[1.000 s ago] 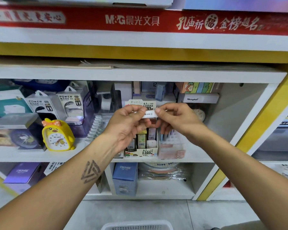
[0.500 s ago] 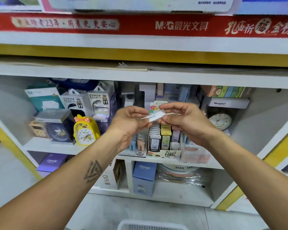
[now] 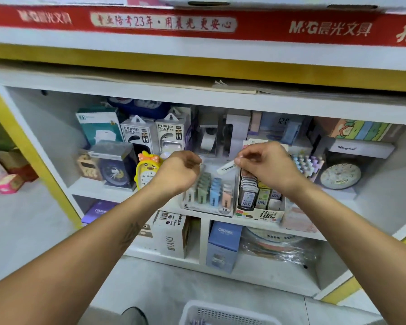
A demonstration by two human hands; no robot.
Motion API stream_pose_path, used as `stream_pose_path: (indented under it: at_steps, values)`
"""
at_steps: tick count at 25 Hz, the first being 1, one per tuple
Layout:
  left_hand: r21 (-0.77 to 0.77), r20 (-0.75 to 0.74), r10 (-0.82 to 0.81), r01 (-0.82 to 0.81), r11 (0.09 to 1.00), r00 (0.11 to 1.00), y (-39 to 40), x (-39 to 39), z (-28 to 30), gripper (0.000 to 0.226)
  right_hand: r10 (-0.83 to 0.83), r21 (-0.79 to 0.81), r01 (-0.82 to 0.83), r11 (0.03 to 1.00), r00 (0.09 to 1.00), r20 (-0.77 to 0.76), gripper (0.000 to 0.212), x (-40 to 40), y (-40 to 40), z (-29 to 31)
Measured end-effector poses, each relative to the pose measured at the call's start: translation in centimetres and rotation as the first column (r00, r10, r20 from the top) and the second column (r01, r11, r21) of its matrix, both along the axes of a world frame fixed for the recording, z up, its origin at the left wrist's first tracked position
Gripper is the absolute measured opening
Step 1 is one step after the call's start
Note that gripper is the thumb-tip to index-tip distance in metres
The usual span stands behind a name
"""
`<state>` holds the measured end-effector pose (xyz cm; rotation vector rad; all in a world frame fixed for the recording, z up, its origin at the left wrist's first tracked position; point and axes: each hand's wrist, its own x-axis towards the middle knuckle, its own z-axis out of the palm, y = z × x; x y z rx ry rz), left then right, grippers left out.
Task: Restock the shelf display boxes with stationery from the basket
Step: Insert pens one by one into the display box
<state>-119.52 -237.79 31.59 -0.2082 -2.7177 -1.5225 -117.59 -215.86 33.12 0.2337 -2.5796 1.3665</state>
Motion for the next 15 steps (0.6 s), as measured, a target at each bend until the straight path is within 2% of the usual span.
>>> stream_pose_path:
  at_steps: [3,6,8,11,15]
  values:
    - [-0.363,-0.031,-0.149,0.128,0.923,0.988,-1.8,-0.1,-1.1,0.04,-0.062,0.169,0.077,0.983,0.994,-0.091,0.003,-0.5,-0.6,-0.5]
    - [-0.567,-0.017,-0.316,0.251,0.785,0.949,-2.0,0.3,-1.8,0.053,-0.052,0.416,0.106,0.903,0.989,-0.138,0.015,-1.2,-0.7,-0.9]
    - [-0.631,-0.011,-0.41,0.311,0.71,0.912,-1.5,0.6,-2.2,0.057,-0.04,0.51,0.103,0.854,0.99,-0.135,0.021,-1.3,-0.6,-0.8]
    - [-0.687,0.01,-0.492,0.364,0.629,0.871,-0.6,0.6,-2.9,0.064,-0.035,0.603,0.12,0.788,0.988,-0.15,0.013,-1.8,-0.9,-0.1]
    - [-0.71,0.022,-0.527,0.384,0.59,0.85,0.2,0.5,-3.4,0.07,-0.053,0.71,0.174,0.683,0.981,-0.189,0.008,-2.8,-1.4,0.9]
